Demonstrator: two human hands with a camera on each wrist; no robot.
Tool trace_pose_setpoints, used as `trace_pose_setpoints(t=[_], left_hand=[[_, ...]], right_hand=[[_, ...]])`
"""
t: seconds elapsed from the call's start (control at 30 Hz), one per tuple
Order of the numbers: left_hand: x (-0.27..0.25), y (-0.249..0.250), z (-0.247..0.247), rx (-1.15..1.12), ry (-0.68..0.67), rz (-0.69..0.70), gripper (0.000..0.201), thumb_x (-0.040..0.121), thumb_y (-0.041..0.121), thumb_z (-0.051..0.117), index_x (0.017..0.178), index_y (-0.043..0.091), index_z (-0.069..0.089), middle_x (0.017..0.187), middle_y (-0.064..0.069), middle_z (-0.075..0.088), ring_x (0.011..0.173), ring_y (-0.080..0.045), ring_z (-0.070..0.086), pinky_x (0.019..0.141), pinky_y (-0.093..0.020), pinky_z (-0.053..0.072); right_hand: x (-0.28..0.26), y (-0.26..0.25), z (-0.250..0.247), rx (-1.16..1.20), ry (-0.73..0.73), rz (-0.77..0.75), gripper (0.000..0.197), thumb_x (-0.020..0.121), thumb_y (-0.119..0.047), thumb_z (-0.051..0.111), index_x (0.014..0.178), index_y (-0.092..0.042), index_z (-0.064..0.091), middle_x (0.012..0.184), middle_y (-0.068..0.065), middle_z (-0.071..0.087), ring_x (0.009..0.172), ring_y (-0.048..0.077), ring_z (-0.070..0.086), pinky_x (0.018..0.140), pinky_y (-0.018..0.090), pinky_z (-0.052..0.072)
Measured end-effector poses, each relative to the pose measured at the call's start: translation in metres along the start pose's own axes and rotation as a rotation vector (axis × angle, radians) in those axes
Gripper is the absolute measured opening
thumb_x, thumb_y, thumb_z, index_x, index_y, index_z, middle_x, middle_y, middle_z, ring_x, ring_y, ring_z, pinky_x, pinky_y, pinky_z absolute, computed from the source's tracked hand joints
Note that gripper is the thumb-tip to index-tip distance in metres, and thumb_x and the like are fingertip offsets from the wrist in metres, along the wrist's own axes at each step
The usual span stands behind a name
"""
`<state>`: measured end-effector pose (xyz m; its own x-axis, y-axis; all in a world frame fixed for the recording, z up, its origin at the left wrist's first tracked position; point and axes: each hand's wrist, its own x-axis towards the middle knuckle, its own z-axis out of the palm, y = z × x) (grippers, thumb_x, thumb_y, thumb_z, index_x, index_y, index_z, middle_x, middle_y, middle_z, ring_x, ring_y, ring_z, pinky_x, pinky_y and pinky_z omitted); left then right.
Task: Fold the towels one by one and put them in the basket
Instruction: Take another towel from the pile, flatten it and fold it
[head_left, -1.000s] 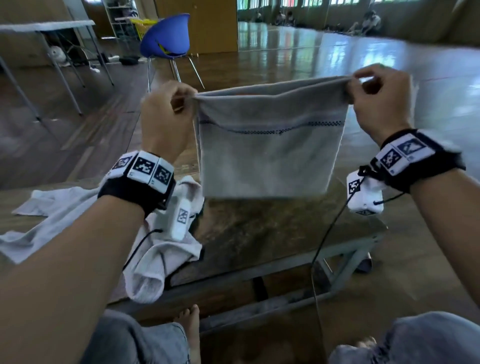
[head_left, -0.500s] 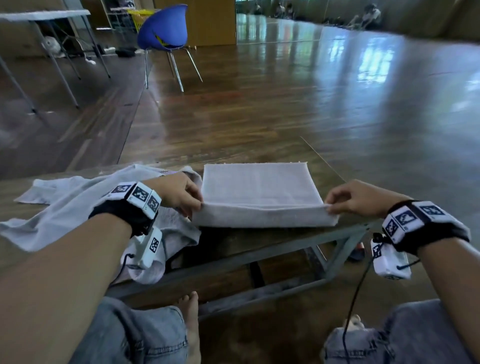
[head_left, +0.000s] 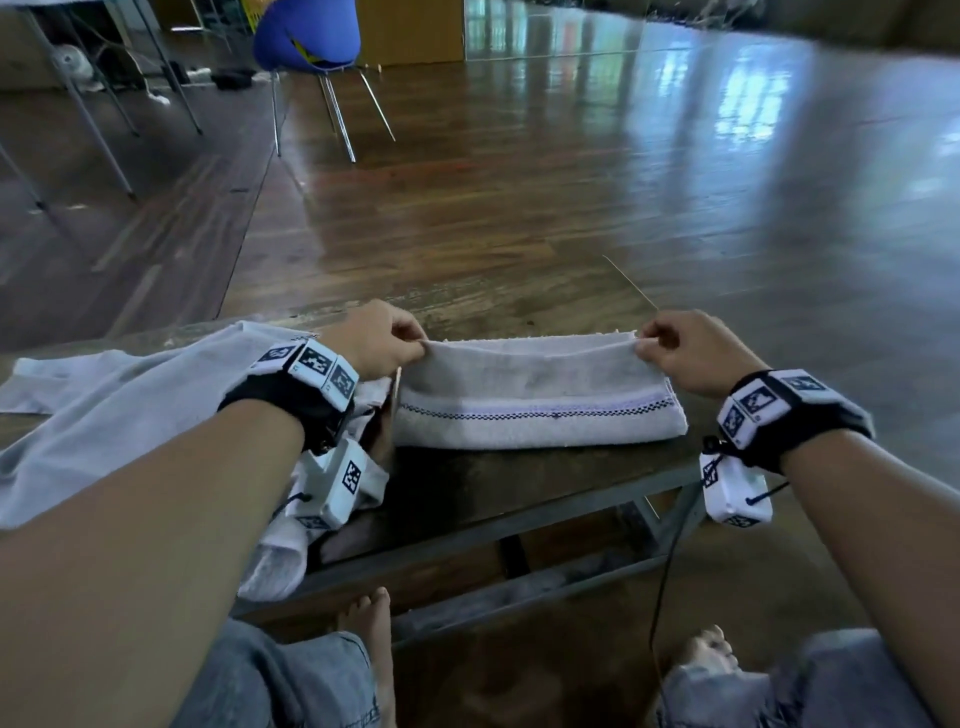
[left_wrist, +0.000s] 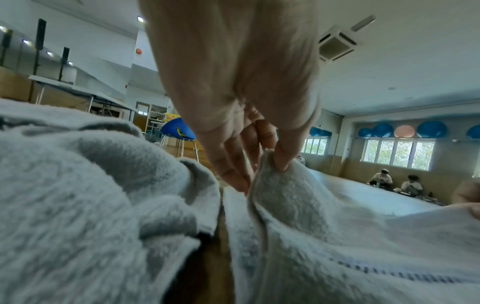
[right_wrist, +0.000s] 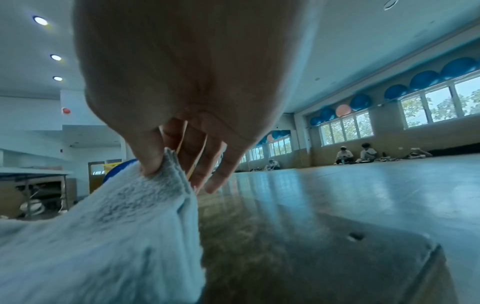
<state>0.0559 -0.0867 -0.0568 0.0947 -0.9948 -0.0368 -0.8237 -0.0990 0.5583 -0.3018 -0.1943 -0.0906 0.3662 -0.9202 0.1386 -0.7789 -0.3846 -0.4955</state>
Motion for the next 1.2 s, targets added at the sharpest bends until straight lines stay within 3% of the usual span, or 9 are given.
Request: trace_pose_setpoints(t=[0.13, 0.23, 0.37, 0.53, 0.67, 0.87, 1.0, 1.1, 1.2], left_hand=[[0.001, -0.003, 0.016, 0.14, -0.171, -0.054, 0.006, 0.088, 0.014, 0.066, 0.089, 0.014, 0.072, 0.071, 0.007, 0.065, 0.06, -0.008, 0.058, 0.06, -0.02, 0.047], [0.002, 0.001, 0.011, 0.11, -0.261, -0.141, 0.01, 0.087, 0.013, 0.064, 0.08, 0.015, 0.071, 0.071, -0.001, 0.067, 0.061, -0.016, 0.059, 0.067, -0.032, 0.057], [0.0, 0.007, 0.002, 0.071, -0.433, -0.214, 0.013, 0.086, 0.009, 0.063, 0.077, 0.011, 0.073, 0.068, 0.0, 0.069, 0.065, -0.019, 0.067, 0.069, -0.038, 0.06], [-0.001, 0.001, 0.004, 0.101, -0.182, -0.135, 0.017, 0.088, 0.013, 0.063, 0.074, 0.017, 0.072, 0.063, 0.004, 0.066, 0.061, -0.021, 0.066, 0.055, -0.03, 0.058], [0.002, -0.004, 0.008, 0.161, -0.063, -0.131, 0.013, 0.087, 0.014, 0.065, 0.08, 0.016, 0.075, 0.059, 0.009, 0.065, 0.042, -0.01, 0.058, 0.042, -0.02, 0.047], [0.0, -0.006, 0.016, 0.244, -0.135, -0.163, 0.013, 0.087, 0.013, 0.069, 0.094, 0.008, 0.079, 0.078, -0.005, 0.072, 0.064, -0.019, 0.062, 0.067, -0.035, 0.055], [-0.002, 0.001, 0.012, 0.264, -0.14, -0.14, 0.014, 0.084, 0.008, 0.072, 0.096, 0.007, 0.079, 0.081, -0.004, 0.073, 0.066, -0.015, 0.062, 0.066, -0.027, 0.049], [-0.002, 0.012, 0.0, 0.23, 0.034, -0.032, 0.016, 0.082, 0.005, 0.072, 0.097, 0.006, 0.079, 0.092, -0.008, 0.076, 0.079, -0.018, 0.066, 0.072, -0.025, 0.048], [-0.005, 0.027, -0.016, 0.154, 0.344, 0.097, 0.016, 0.08, 0.004, 0.071, 0.092, 0.009, 0.079, 0.081, -0.004, 0.073, 0.074, -0.015, 0.062, 0.067, -0.021, 0.047]], right_hand=[[0.004, 0.003, 0.017, -0.05, -0.18, 0.001, 0.01, 0.093, -0.029, 0.062, 0.084, -0.024, 0.063, 0.08, -0.002, 0.066, 0.072, 0.016, 0.063, 0.059, 0.025, 0.043], [0.008, 0.003, 0.005, -0.12, -0.237, 0.01, 0.01, 0.092, -0.027, 0.066, 0.083, -0.023, 0.065, 0.082, -0.005, 0.064, 0.08, 0.017, 0.06, 0.072, 0.028, 0.04], [0.002, -0.001, -0.011, -0.148, -0.409, 0.021, 0.012, 0.087, -0.025, 0.072, 0.075, -0.023, 0.071, 0.077, -0.006, 0.069, 0.072, 0.011, 0.061, 0.066, 0.027, 0.045], [-0.008, 0.01, -0.016, -0.061, -0.182, 0.018, 0.013, 0.089, -0.027, 0.071, 0.076, -0.024, 0.071, 0.078, -0.004, 0.071, 0.079, 0.012, 0.064, 0.067, 0.027, 0.044], [0.001, 0.012, 0.002, -0.074, -0.008, 0.006, 0.007, 0.089, -0.03, 0.07, 0.086, -0.023, 0.072, 0.09, -0.002, 0.067, 0.085, 0.019, 0.059, 0.082, 0.03, 0.04], [0.01, 0.01, 0.028, -0.144, -0.1, 0.051, 0.008, 0.093, -0.027, 0.065, 0.089, -0.02, 0.067, 0.097, 0.007, 0.066, 0.081, 0.022, 0.064, 0.079, 0.036, 0.052], [0.01, 0.005, 0.02, -0.141, -0.086, 0.083, 0.006, 0.09, -0.025, 0.071, 0.084, -0.022, 0.07, 0.094, 0.008, 0.067, 0.084, 0.022, 0.062, 0.079, 0.035, 0.05], [0.01, -0.006, 0.004, -0.119, 0.061, 0.056, 0.004, 0.087, -0.022, 0.073, 0.089, -0.021, 0.076, 0.097, 0.01, 0.07, 0.087, 0.026, 0.064, 0.088, 0.035, 0.051], [0.009, -0.017, -0.018, -0.099, 0.351, -0.026, 0.013, 0.088, -0.02, 0.071, 0.098, -0.016, 0.077, 0.099, 0.01, 0.074, 0.091, 0.029, 0.066, 0.09, 0.029, 0.039]])
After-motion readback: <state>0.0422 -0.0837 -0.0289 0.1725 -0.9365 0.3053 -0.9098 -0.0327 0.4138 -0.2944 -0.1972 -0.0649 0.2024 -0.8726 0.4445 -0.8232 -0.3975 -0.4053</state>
